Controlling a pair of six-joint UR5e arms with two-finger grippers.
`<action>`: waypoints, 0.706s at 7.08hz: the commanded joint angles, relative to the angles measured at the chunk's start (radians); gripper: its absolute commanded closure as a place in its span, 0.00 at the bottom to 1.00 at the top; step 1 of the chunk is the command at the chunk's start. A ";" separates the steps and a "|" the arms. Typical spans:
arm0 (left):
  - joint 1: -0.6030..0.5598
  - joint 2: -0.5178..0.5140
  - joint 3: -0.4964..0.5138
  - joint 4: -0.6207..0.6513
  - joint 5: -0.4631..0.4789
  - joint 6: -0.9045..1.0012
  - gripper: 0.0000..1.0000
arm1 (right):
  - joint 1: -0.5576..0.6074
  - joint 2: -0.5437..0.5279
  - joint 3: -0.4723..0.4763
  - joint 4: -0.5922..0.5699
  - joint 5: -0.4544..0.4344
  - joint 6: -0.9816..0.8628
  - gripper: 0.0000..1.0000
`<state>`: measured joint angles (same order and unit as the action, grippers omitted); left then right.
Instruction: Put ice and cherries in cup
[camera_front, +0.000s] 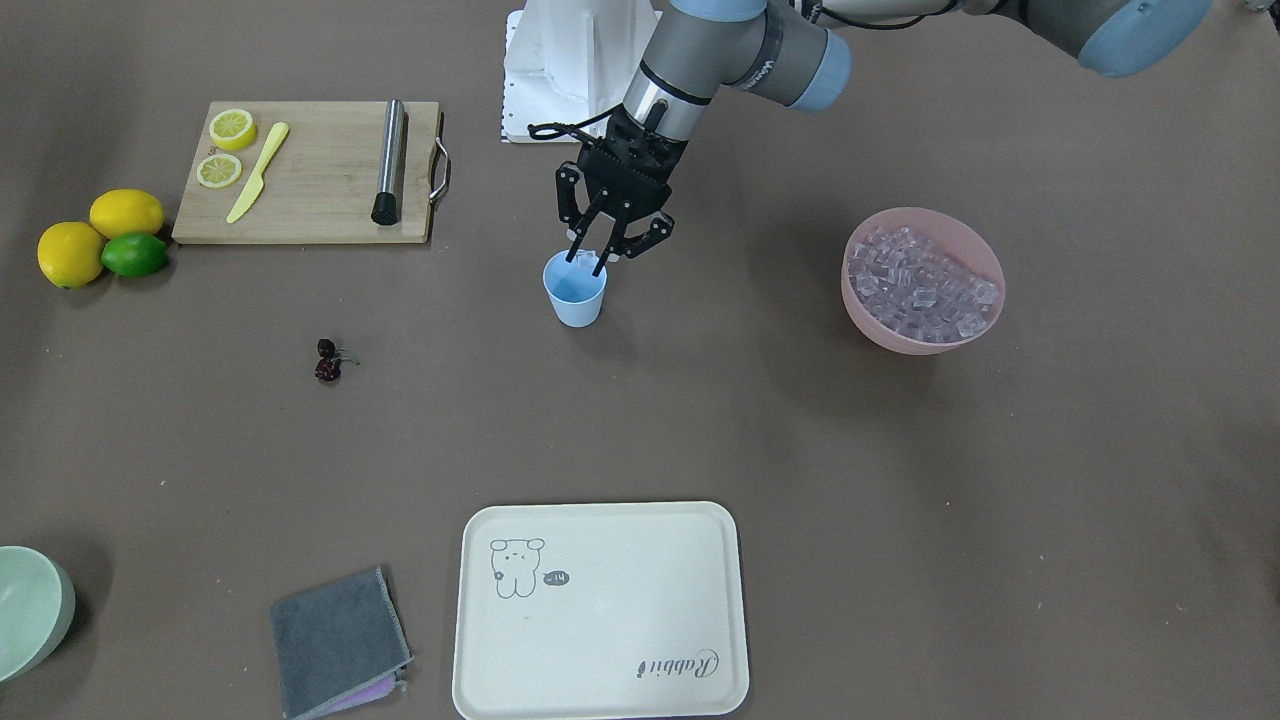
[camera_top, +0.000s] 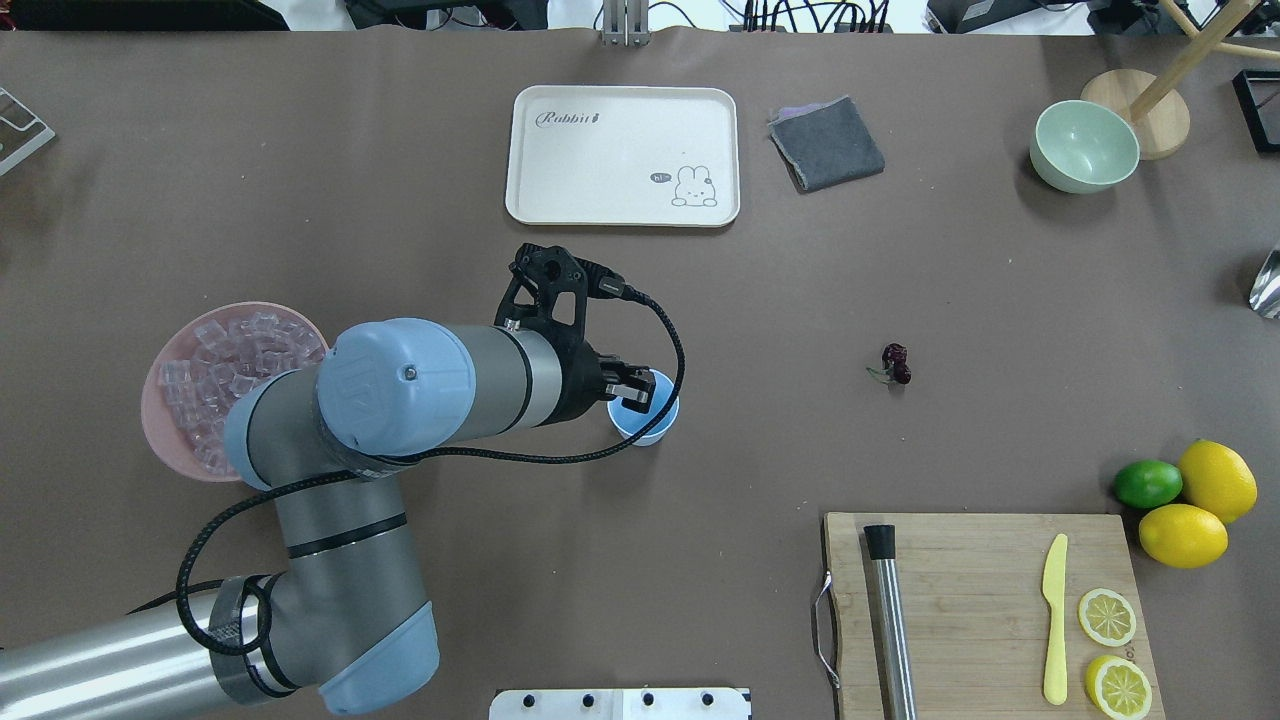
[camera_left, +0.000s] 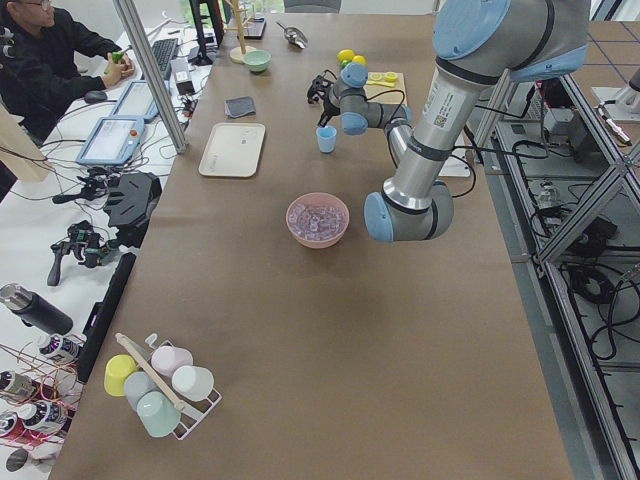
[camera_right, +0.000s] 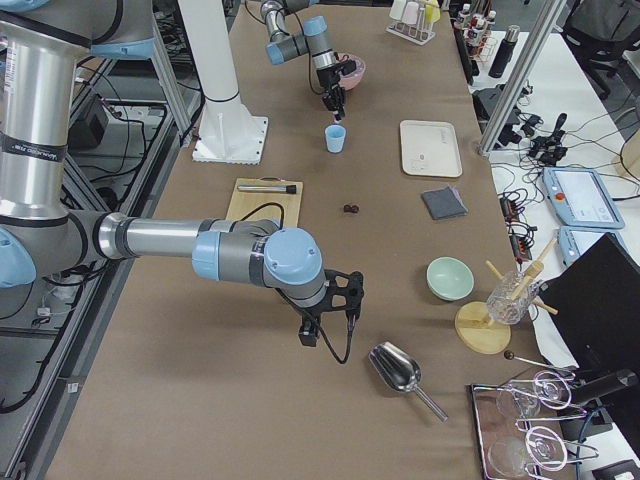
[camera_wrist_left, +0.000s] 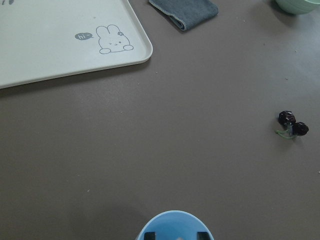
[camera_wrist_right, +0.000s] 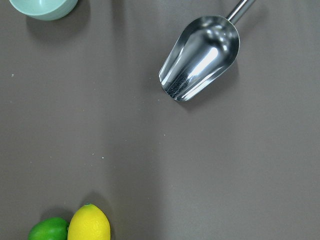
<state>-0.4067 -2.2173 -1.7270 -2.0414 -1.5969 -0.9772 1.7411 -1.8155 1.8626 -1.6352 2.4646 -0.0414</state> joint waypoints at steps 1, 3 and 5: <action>0.009 -0.036 0.053 -0.005 0.050 -0.001 1.00 | 0.000 -0.002 0.000 0.001 0.000 0.000 0.00; 0.029 -0.045 0.066 -0.016 0.077 -0.001 1.00 | 0.000 -0.002 -0.003 0.000 0.000 0.002 0.00; 0.040 -0.039 0.060 -0.016 0.077 0.006 0.06 | 0.002 -0.004 -0.005 0.000 0.000 0.002 0.00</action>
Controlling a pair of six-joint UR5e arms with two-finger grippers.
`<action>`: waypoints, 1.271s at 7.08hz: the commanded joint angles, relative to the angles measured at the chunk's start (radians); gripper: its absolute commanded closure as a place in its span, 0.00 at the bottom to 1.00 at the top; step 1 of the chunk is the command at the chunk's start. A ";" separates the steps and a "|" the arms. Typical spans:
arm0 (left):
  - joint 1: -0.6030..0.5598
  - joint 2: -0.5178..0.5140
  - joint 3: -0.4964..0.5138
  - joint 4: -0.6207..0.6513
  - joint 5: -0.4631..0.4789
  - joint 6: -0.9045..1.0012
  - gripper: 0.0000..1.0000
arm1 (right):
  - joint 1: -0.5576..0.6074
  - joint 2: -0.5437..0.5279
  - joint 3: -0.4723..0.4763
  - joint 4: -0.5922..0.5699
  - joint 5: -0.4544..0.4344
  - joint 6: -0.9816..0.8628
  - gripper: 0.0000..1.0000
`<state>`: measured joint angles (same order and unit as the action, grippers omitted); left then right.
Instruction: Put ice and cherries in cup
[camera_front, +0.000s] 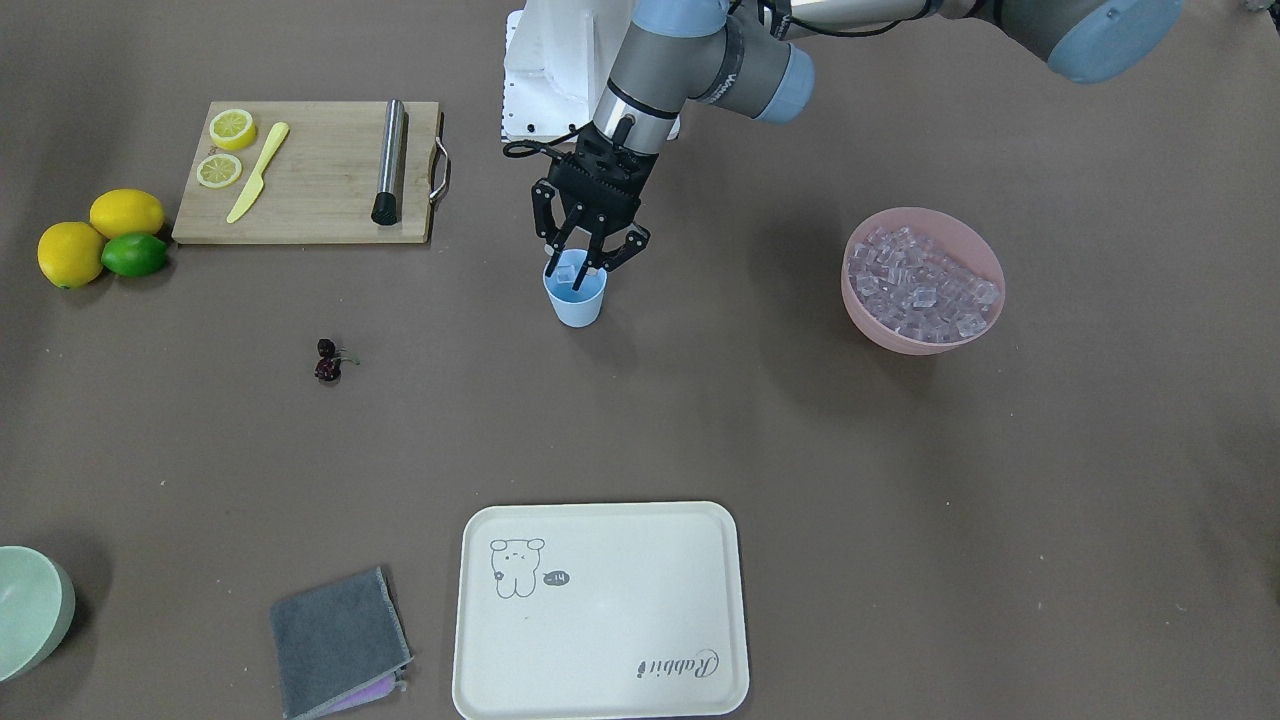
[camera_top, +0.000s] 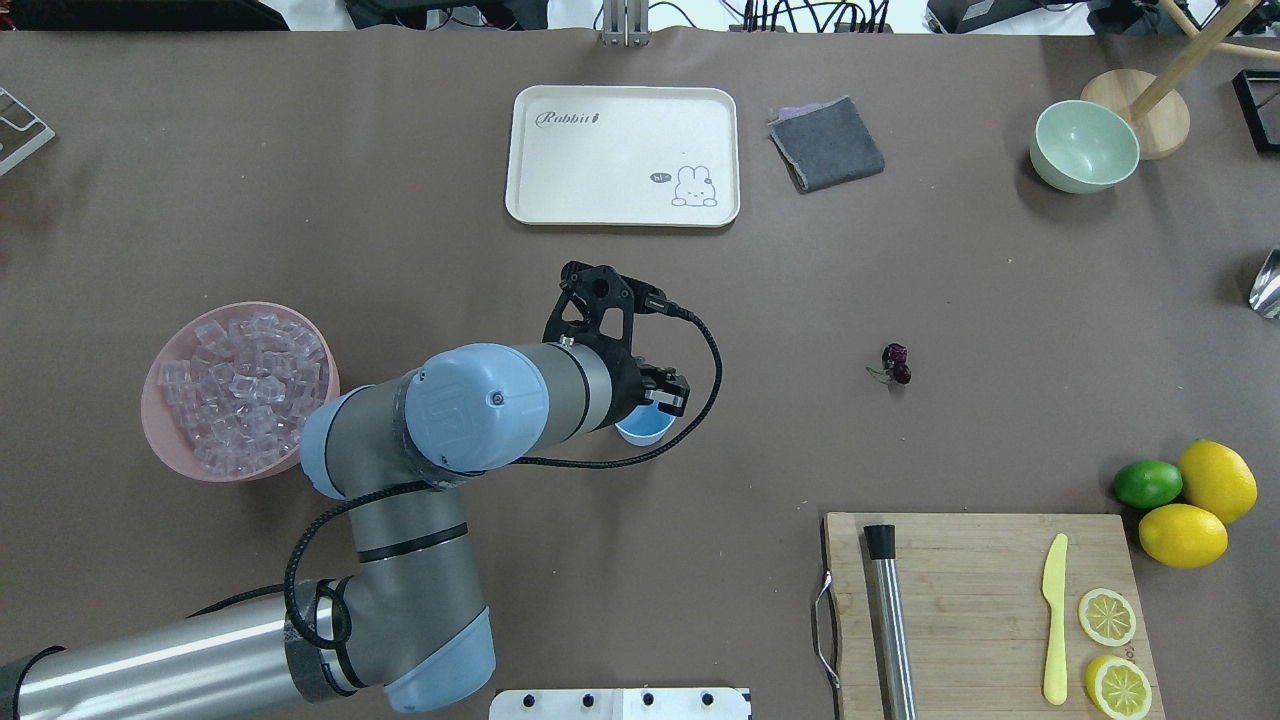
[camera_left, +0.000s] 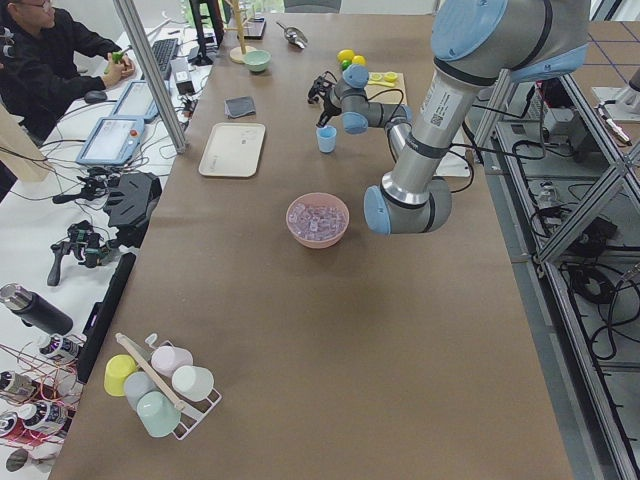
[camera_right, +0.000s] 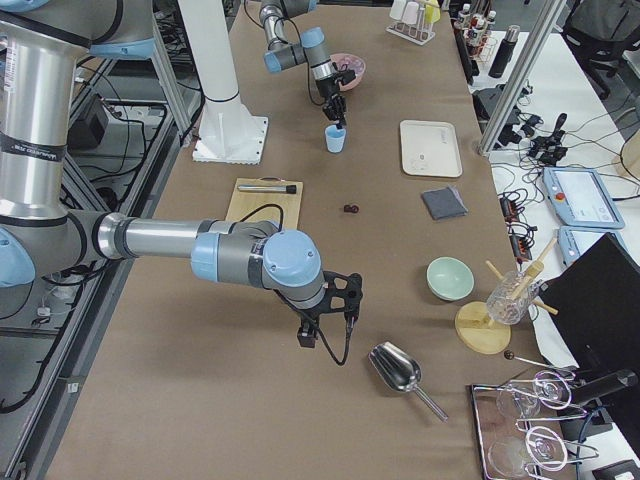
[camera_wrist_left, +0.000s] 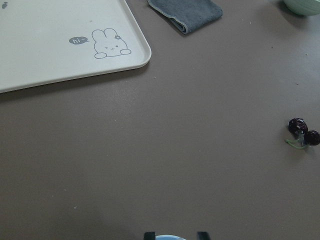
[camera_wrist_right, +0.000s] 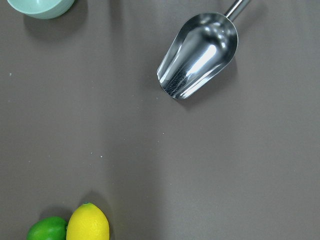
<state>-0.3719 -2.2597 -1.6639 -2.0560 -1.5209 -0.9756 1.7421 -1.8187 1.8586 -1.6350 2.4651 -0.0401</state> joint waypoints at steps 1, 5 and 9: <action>0.005 0.005 -0.007 0.000 -0.002 0.005 0.04 | 0.000 -0.002 0.001 0.000 0.000 0.000 0.00; -0.117 0.109 -0.222 0.168 -0.138 0.062 0.03 | 0.002 -0.007 0.002 0.001 -0.003 -0.006 0.00; -0.364 0.472 -0.540 0.355 -0.396 0.232 0.03 | 0.002 -0.005 -0.001 0.001 -0.003 0.002 0.00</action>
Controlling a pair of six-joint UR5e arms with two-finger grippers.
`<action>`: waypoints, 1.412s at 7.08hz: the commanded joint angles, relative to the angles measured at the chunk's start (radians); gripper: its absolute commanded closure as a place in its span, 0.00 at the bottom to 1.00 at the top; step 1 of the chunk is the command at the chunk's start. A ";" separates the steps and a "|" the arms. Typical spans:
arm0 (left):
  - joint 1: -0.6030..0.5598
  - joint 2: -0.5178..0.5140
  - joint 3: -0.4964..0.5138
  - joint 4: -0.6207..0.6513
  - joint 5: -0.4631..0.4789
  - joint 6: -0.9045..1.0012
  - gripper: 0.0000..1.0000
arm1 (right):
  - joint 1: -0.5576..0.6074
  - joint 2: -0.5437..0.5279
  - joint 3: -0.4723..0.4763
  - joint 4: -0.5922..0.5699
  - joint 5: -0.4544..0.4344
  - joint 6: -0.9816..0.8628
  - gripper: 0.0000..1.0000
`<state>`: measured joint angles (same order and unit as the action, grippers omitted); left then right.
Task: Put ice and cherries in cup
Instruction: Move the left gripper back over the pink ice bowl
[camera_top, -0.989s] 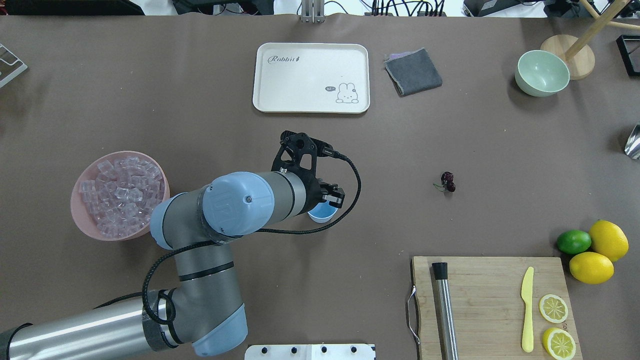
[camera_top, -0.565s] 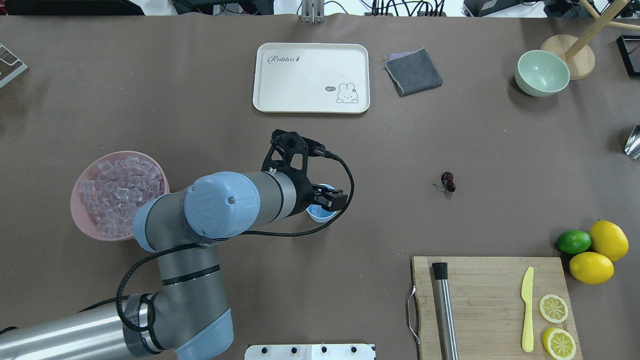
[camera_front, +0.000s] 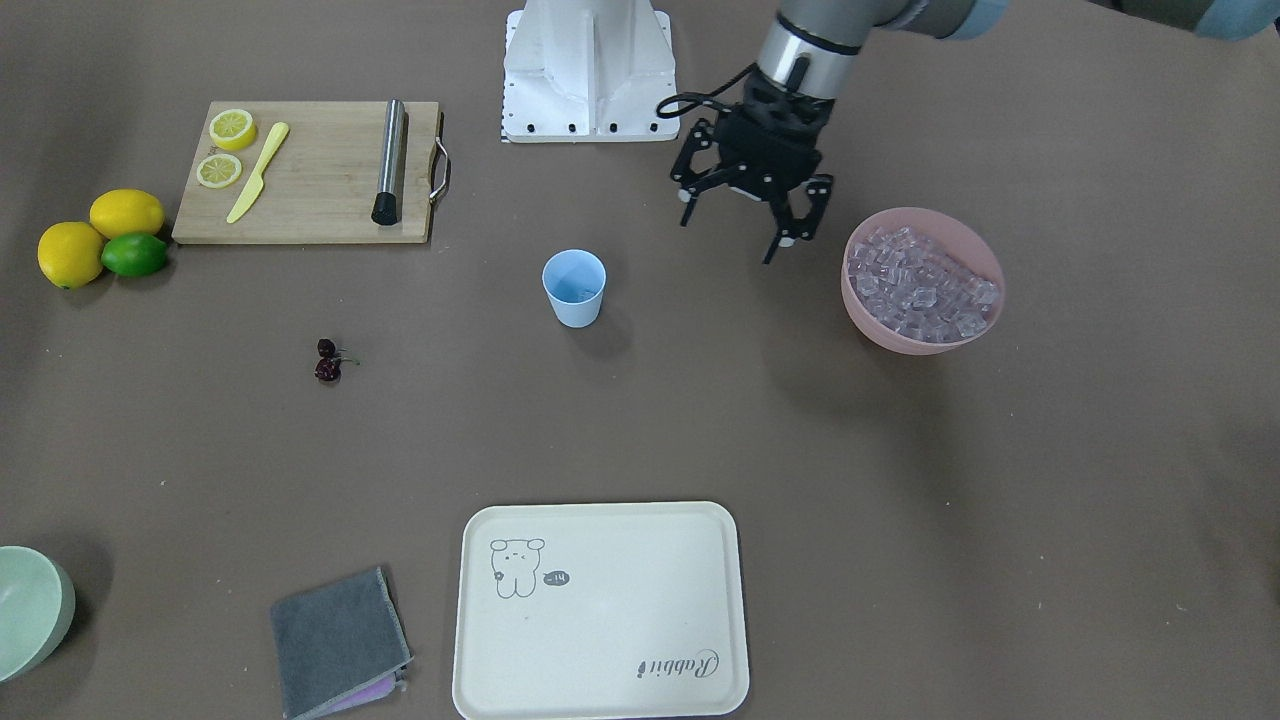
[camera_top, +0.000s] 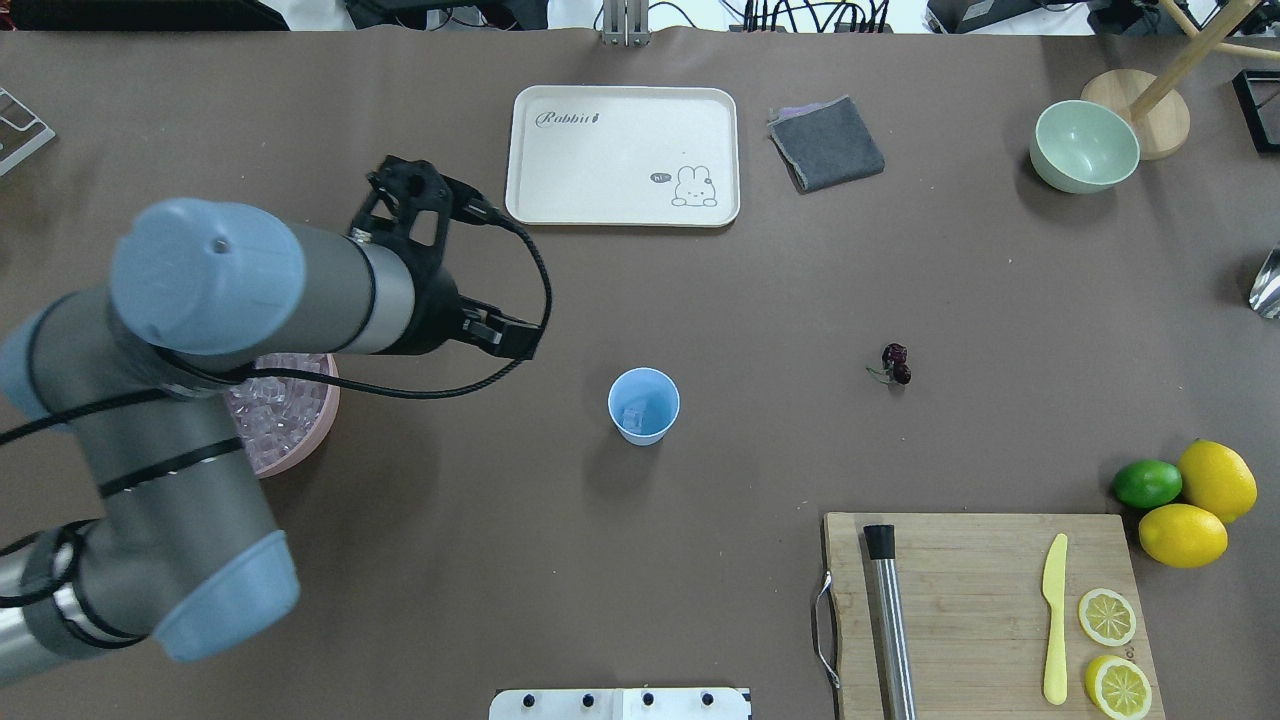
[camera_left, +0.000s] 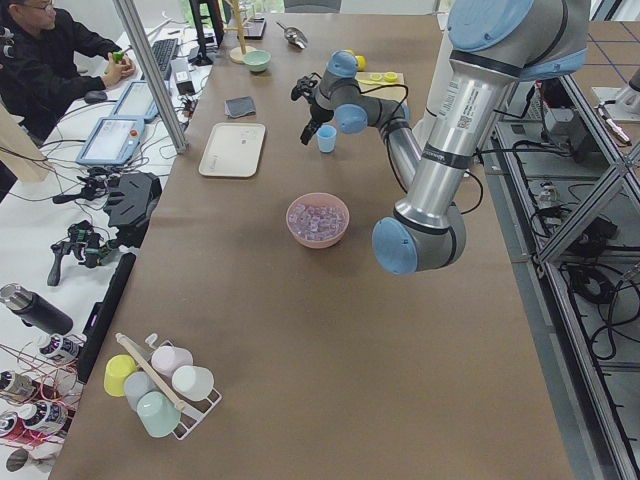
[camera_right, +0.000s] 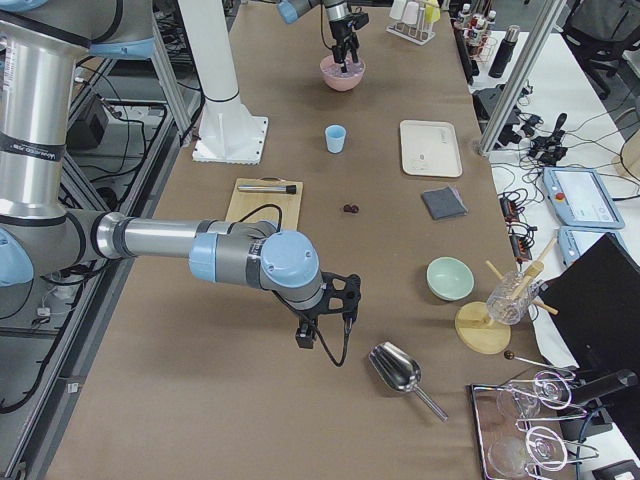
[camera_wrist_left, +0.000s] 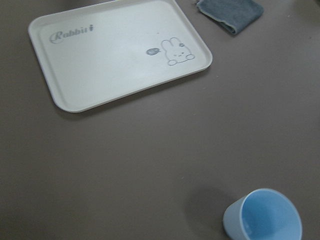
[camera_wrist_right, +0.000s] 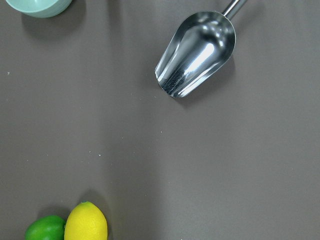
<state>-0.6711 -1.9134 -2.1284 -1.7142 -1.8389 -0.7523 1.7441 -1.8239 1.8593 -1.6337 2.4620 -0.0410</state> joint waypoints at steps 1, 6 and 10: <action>-0.090 0.217 -0.106 0.007 -0.082 -0.049 0.03 | 0.000 -0.001 -0.003 -0.001 0.002 0.003 0.00; -0.154 0.267 -0.105 -0.019 -0.086 0.484 0.03 | 0.000 -0.001 -0.002 -0.001 0.008 0.001 0.00; -0.170 0.331 -0.027 -0.091 -0.146 0.803 0.03 | 0.000 0.003 0.000 0.000 0.043 0.004 0.00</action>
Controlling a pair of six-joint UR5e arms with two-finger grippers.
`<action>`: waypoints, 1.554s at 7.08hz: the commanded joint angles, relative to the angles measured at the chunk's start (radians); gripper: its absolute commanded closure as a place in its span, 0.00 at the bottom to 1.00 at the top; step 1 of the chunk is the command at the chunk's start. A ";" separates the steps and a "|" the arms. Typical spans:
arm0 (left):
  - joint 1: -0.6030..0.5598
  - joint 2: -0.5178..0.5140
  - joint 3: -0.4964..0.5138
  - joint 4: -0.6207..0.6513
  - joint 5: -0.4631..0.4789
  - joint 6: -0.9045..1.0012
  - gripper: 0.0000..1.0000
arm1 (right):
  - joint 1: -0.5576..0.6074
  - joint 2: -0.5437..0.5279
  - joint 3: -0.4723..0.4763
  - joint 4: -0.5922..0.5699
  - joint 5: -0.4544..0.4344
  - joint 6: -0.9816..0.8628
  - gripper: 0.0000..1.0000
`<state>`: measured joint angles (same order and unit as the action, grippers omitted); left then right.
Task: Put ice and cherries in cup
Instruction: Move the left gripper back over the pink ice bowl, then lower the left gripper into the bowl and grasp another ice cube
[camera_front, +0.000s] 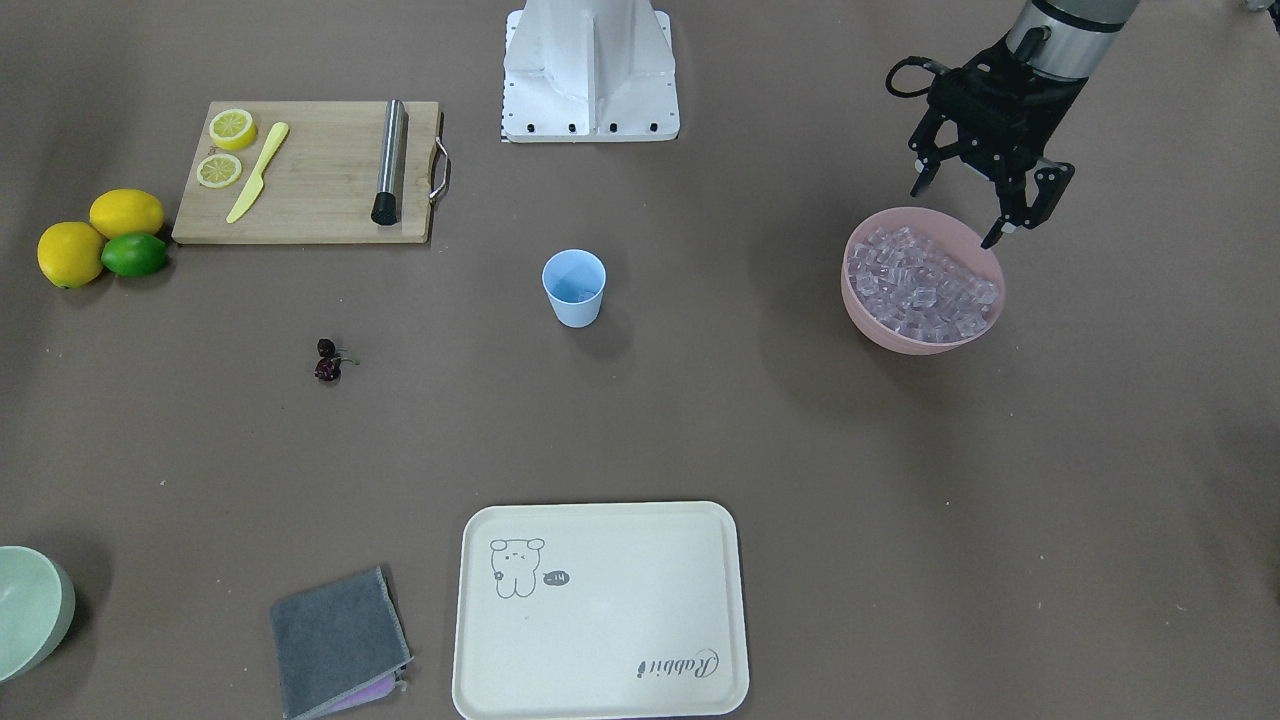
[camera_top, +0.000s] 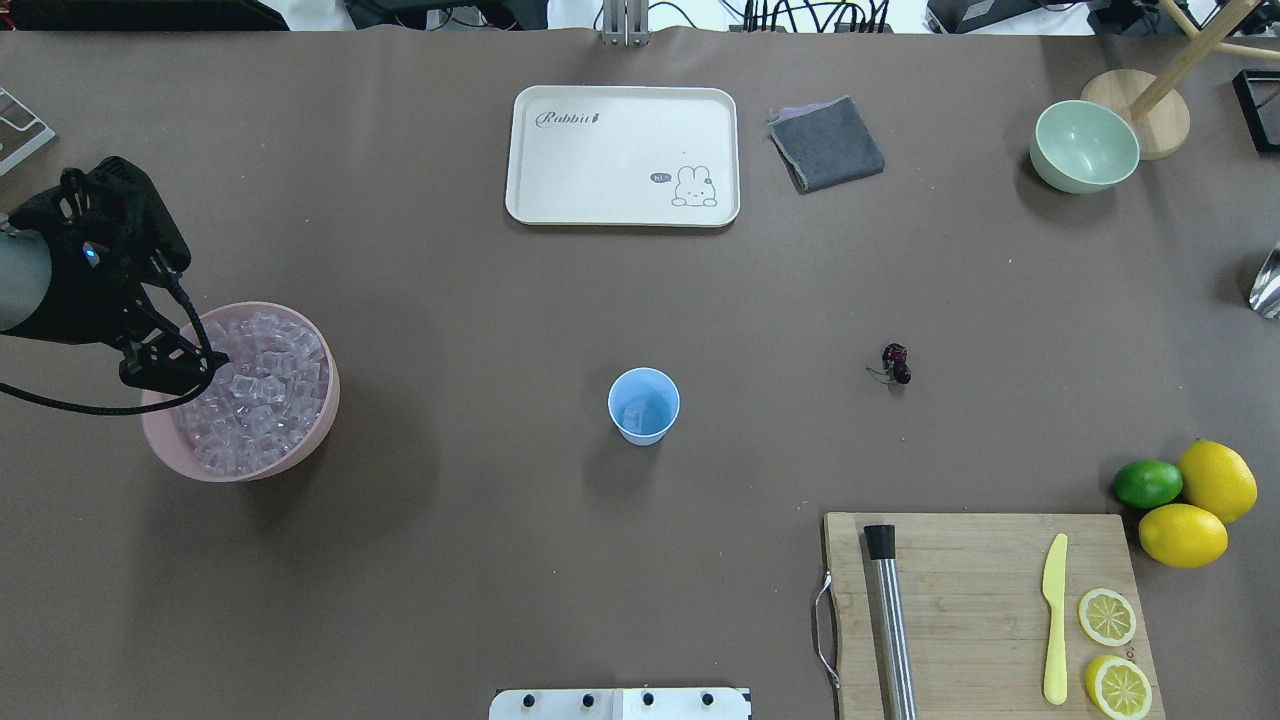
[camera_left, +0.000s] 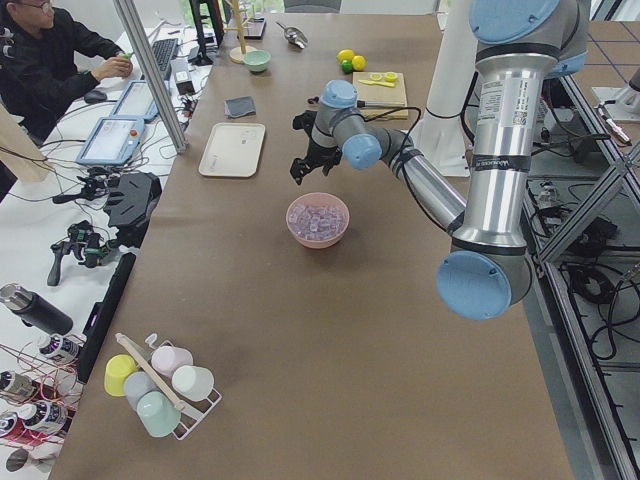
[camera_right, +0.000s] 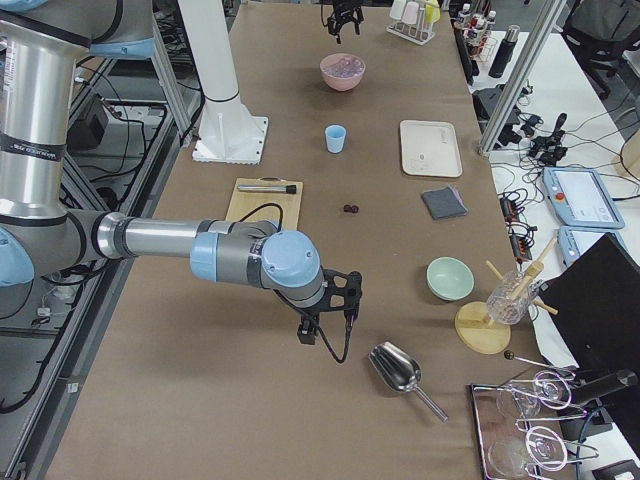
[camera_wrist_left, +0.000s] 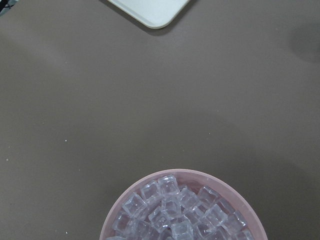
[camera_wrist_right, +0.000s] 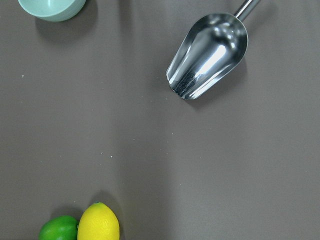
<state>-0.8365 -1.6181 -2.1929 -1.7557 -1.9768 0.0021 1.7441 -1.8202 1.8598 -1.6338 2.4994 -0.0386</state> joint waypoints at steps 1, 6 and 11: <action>-0.006 0.114 0.112 -0.226 -0.014 0.050 0.03 | 0.000 0.001 -0.002 0.000 0.004 0.003 0.00; -0.073 0.124 0.215 -0.350 -0.140 0.173 0.23 | -0.001 0.005 -0.004 0.000 0.003 0.002 0.00; -0.098 0.039 0.324 -0.352 -0.132 0.286 0.26 | -0.001 0.004 -0.005 0.000 0.003 0.002 0.00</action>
<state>-0.9383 -1.5392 -1.9106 -2.1060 -2.1111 0.2864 1.7426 -1.8156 1.8551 -1.6337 2.5019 -0.0368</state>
